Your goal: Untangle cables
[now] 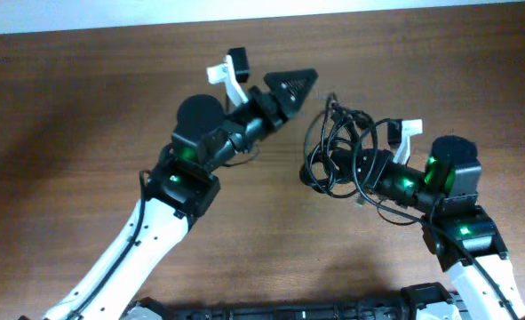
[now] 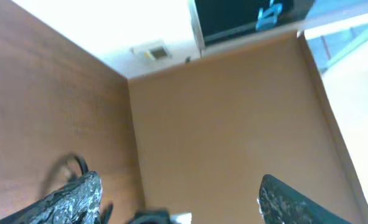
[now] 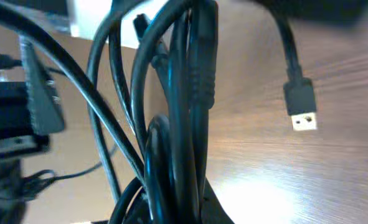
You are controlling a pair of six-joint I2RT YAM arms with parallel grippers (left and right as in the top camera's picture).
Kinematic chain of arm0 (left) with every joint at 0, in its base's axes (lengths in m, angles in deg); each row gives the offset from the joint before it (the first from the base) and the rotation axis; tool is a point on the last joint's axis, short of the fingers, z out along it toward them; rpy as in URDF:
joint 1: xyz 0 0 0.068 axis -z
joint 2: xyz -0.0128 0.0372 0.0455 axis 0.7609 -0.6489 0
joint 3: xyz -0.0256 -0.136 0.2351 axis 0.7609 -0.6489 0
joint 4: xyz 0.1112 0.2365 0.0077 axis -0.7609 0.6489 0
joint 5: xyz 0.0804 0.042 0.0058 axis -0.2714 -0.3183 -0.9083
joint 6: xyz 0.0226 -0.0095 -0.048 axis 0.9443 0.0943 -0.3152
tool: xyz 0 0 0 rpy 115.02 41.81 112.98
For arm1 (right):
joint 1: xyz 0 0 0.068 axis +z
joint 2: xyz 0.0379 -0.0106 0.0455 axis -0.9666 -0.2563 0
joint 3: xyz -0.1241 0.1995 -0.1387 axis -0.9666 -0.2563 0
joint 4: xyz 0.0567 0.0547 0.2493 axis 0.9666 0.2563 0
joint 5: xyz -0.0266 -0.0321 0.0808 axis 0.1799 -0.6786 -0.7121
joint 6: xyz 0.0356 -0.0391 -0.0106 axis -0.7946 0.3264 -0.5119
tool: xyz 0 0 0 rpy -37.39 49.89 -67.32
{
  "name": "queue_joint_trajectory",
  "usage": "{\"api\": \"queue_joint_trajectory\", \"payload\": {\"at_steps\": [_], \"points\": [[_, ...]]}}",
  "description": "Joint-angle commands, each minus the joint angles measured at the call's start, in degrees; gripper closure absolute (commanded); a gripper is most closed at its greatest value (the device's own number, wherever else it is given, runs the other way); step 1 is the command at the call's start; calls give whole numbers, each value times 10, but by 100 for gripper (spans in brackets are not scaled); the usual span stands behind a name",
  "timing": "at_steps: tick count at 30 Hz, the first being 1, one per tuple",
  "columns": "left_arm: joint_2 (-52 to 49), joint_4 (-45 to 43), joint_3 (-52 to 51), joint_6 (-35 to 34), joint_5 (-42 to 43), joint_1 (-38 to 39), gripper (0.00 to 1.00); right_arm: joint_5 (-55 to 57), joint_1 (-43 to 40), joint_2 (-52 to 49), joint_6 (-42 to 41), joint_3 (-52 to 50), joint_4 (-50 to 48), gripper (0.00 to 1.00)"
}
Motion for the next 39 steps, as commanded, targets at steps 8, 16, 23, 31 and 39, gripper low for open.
{"api": "queue_joint_trajectory", "payload": {"at_steps": [8,16,23,31,39], "points": [[12,158,13,441,26,-61,39,329,0,2,44,6,253,96],[12,370,13,793,118,-27,20,370,-1,-28,42,6,306,96],[12,387,12,940,130,81,1,226,-1,-57,42,6,236,96],[0,383,11,930,86,92,1,87,0,-57,-2,6,123,96],[-54,302,11,929,85,175,1,77,0,-56,-3,6,115,96]]}}
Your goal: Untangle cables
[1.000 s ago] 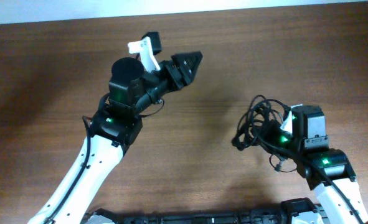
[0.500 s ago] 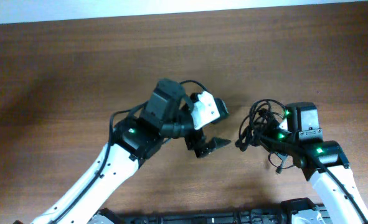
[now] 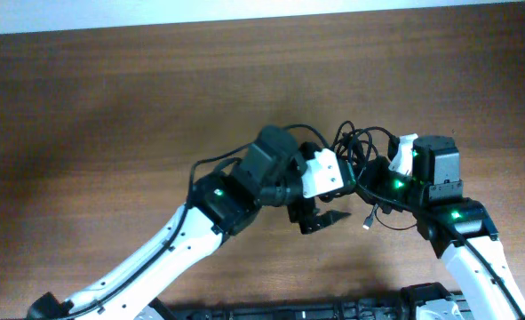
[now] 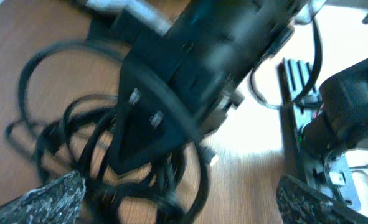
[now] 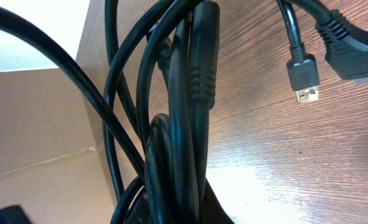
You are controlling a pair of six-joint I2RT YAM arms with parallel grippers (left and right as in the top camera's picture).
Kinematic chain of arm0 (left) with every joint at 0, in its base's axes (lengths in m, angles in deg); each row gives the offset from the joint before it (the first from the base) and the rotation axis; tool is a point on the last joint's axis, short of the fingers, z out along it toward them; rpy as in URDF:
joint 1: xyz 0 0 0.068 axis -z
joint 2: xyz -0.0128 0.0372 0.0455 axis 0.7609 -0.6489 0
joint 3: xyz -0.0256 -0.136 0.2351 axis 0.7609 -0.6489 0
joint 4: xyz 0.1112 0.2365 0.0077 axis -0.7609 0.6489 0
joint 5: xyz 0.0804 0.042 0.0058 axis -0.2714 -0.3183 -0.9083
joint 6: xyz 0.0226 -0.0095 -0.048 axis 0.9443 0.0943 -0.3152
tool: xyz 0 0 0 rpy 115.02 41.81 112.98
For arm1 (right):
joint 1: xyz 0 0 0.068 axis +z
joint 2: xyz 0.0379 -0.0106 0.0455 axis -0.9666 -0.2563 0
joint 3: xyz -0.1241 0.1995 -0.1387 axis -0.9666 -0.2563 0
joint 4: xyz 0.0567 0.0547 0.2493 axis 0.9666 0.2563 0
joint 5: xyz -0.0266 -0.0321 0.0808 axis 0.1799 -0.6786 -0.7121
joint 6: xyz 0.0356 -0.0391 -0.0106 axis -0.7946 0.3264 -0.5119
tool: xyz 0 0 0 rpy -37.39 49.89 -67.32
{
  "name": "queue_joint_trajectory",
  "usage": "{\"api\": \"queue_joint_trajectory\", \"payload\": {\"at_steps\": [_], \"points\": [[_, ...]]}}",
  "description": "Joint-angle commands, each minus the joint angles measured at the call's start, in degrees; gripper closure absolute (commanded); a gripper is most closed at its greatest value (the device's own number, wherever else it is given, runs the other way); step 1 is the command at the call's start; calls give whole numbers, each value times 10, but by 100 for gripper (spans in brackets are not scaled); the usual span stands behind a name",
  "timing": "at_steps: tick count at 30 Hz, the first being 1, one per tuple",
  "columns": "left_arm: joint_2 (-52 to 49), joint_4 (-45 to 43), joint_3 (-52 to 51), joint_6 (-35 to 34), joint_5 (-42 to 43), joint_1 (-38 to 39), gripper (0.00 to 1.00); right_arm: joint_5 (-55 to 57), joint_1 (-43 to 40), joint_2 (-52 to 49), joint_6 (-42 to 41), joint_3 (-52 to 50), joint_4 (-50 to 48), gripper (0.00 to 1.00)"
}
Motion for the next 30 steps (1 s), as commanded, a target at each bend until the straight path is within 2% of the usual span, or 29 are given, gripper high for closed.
{"api": "queue_joint_trajectory", "payload": {"at_steps": [1,3,4,6,8,9,11,14,17,19,22,27,28,30], "points": [[-23,-36,2,-2,-7,24,15,-25,0,2,-2,6,-5,96],[-33,-50,2,-2,-7,23,31,-35,0,2,0,6,-5,96],[-41,-59,2,-2,-27,23,44,-43,0,2,1,6,-4,96],[-42,-59,2,-2,-82,23,78,-45,0,2,13,6,0,96],[-42,-61,2,-2,-97,23,96,-45,0,2,19,6,4,96],[-42,-68,2,-2,-97,20,100,-43,0,2,29,6,4,96],[-42,-81,2,-14,-97,16,100,-38,0,2,31,6,10,96],[-39,-125,2,-71,-104,-21,100,-40,0,2,44,6,22,96],[-39,-157,2,-147,-202,-70,100,-68,0,2,76,6,24,96],[-39,-152,2,-148,-259,-97,96,-89,0,2,89,6,18,96],[-39,-114,2,-148,-338,-121,98,-154,0,2,111,6,-31,96],[-39,-17,2,-148,-341,-132,71,-232,0,2,108,6,-153,96],[-39,5,2,-148,-341,-132,55,-232,0,2,108,6,-159,96],[-39,33,2,-148,-330,-132,18,-229,0,2,108,6,-162,96]]}}
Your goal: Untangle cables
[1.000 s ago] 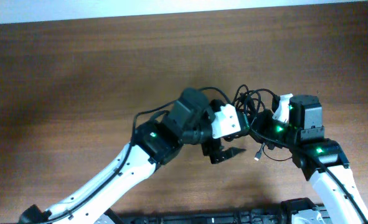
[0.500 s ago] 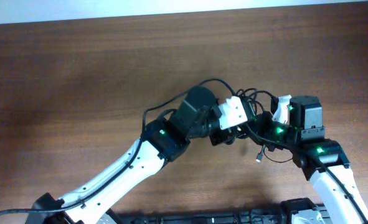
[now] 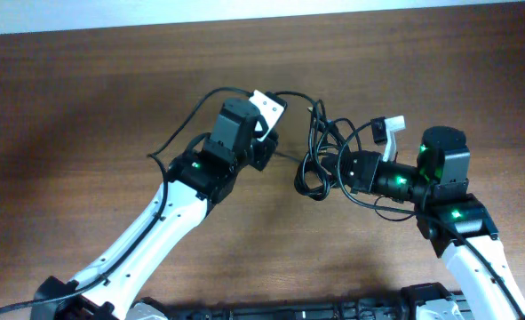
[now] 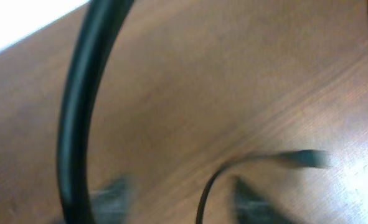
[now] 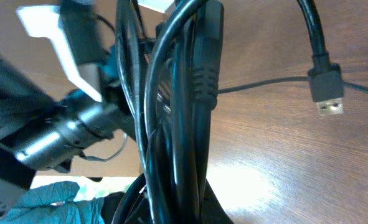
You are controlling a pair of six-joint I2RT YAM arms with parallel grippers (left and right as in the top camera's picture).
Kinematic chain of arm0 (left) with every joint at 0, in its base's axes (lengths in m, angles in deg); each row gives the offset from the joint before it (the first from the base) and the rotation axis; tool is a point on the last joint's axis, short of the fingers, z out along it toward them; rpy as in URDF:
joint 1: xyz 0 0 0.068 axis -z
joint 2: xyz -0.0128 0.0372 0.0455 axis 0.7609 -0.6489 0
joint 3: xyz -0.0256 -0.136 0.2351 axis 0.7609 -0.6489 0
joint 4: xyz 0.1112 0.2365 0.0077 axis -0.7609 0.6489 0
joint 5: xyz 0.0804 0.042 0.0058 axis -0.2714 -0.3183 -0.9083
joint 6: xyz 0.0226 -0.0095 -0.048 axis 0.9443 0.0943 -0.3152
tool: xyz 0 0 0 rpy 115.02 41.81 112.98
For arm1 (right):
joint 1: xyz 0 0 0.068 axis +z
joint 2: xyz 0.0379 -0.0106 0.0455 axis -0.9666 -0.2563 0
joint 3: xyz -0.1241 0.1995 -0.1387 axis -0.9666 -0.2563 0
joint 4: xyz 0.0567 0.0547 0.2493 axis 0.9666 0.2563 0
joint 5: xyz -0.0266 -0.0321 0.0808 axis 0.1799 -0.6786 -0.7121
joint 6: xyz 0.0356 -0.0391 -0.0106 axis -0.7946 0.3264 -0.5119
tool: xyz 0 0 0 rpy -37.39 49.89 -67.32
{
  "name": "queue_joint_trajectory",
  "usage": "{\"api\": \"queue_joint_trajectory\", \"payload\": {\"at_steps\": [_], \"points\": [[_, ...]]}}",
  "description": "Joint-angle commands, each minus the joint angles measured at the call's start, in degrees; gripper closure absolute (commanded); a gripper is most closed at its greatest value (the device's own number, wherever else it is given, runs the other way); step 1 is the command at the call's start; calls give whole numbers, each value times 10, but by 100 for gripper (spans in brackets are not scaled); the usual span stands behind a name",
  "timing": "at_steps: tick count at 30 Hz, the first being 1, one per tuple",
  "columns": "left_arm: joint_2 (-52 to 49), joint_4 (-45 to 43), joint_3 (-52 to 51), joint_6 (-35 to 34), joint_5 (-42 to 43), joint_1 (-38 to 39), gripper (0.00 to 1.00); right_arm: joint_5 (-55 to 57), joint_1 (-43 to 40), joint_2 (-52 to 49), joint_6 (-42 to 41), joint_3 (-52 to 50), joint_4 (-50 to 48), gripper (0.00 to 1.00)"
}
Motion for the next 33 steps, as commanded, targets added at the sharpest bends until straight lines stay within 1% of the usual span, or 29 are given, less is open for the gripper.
{"api": "queue_joint_trajectory", "payload": {"at_steps": [1,3,4,6,10,11,15,16,18,19,20,21,23,25,26,27,33], "points": [[-1,30,4,0,21,-1,1,-22,3,4,10,6,-9,96],[6,30,4,0,90,-1,1,-11,2,4,10,6,-10,96],[15,30,4,0,104,-1,1,-3,2,4,10,6,-11,96],[50,28,4,6,106,-1,1,4,2,4,0,6,-26,96],[105,37,4,76,105,-1,1,40,2,4,-63,6,-42,96],[113,37,4,85,102,-1,1,42,2,4,-78,6,-51,96],[125,37,4,95,103,0,1,61,1,3,-121,6,-81,96],[128,37,4,98,115,0,1,63,-3,3,-136,6,-87,96],[133,36,4,152,205,0,1,64,-21,2,-179,6,-87,95],[134,36,4,182,246,0,1,64,-30,1,-205,6,-87,92],[134,36,4,216,286,0,1,65,-37,0,-235,6,-87,91],[134,36,4,248,312,0,1,64,-42,0,-257,6,-93,91],[134,36,4,294,336,1,1,64,-42,0,-293,6,-97,91],[134,36,4,337,346,12,1,62,-42,0,-306,6,-97,92],[134,36,4,352,346,20,1,61,-42,0,-306,6,-97,94],[134,34,4,353,346,28,1,56,-42,0,-311,6,-97,96],[115,15,4,353,346,51,1,18,-42,0,-319,6,-109,96]]}}
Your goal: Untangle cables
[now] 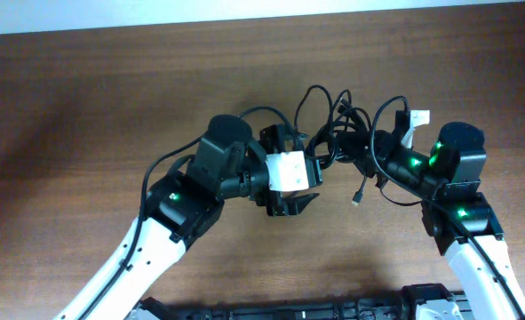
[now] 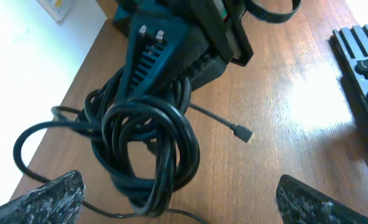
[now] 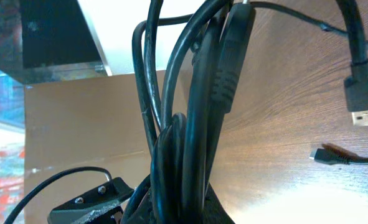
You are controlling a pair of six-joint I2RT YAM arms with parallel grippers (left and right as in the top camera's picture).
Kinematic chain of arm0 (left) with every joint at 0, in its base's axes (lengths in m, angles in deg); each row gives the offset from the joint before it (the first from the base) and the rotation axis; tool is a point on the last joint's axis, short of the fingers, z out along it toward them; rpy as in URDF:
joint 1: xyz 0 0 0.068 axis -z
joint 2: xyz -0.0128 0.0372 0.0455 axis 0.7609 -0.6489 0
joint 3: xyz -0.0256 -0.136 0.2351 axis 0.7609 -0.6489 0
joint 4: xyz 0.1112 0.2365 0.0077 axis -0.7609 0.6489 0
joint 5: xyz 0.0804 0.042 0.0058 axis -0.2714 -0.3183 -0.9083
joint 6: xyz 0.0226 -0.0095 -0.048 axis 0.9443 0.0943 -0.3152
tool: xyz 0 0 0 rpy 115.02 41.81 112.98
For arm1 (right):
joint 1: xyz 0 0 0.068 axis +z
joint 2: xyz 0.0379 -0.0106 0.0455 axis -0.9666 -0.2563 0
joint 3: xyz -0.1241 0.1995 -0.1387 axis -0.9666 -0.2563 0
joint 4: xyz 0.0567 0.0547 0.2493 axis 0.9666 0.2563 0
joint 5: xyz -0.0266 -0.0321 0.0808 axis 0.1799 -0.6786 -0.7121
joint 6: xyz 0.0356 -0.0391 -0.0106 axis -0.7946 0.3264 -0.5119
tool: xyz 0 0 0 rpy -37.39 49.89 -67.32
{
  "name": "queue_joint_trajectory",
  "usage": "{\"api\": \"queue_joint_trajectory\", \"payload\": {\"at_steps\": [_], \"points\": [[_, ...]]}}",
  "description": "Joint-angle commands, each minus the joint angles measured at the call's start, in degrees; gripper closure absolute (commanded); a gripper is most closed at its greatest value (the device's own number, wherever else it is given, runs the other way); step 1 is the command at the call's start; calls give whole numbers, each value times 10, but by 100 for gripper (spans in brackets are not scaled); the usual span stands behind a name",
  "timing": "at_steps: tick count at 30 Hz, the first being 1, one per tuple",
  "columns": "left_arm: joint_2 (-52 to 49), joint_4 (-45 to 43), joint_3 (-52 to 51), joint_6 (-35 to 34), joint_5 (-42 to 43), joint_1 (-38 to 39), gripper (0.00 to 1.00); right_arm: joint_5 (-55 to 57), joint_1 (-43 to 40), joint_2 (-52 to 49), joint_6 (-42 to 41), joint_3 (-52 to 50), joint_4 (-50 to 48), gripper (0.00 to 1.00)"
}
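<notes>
A tangle of black cables [image 1: 338, 133] hangs just above the wooden table [image 1: 111, 89]. My right gripper [image 1: 370, 153] is shut on it from the right. In the right wrist view the bundle [image 3: 196, 124] rises from between the jaws, with a USB-A plug [image 3: 364, 107] and a small plug [image 3: 324, 154] dangling to the right. My left gripper [image 1: 318, 171] is open just left of the tangle. In the left wrist view the coils [image 2: 146, 146] hang between its wide-spread fingertips [image 2: 53, 196], untouched. One loose plug [image 2: 243, 133] rests on the wood.
The table's far edge [image 1: 262, 16] meets a white wall. A black fixture [image 2: 358, 56] stands past the table's near edge. Both arms crowd the centre right; bare wood lies to the left.
My left gripper has moved from the tangle's upper left, close to the table, to just left of it and now faces the coils, open. The right gripper has shifted the bundle slightly right and farther back.
My right gripper has held the bundle at every moment. The left gripper was first open and pointing away, up and left of the tangle. Then it was open right beside the coils, then up left near a thin strand, and now open facing them again.
</notes>
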Motion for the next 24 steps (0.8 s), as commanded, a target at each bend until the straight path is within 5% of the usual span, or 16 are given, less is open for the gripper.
{"api": "queue_joint_trajectory", "payload": {"at_steps": [1,10,12,17,21,23,24], "points": [[-11,-17,4,13,12,14,1,-35,-3,1,-19,6,-16,96],[-47,-51,4,13,7,30,2,-89,-3,1,-43,6,-40,96],[-47,-60,4,14,7,30,16,-98,-3,1,-43,6,-40,96],[-47,-79,4,13,-11,30,100,-112,-3,1,-27,6,-39,96],[-47,-84,4,13,-30,30,100,-112,-3,1,-8,6,-39,93],[-47,-86,4,12,-33,29,100,-112,-3,1,14,6,-39,83],[-47,-87,4,-12,-54,29,100,-107,-3,1,44,6,-39,66]]}}
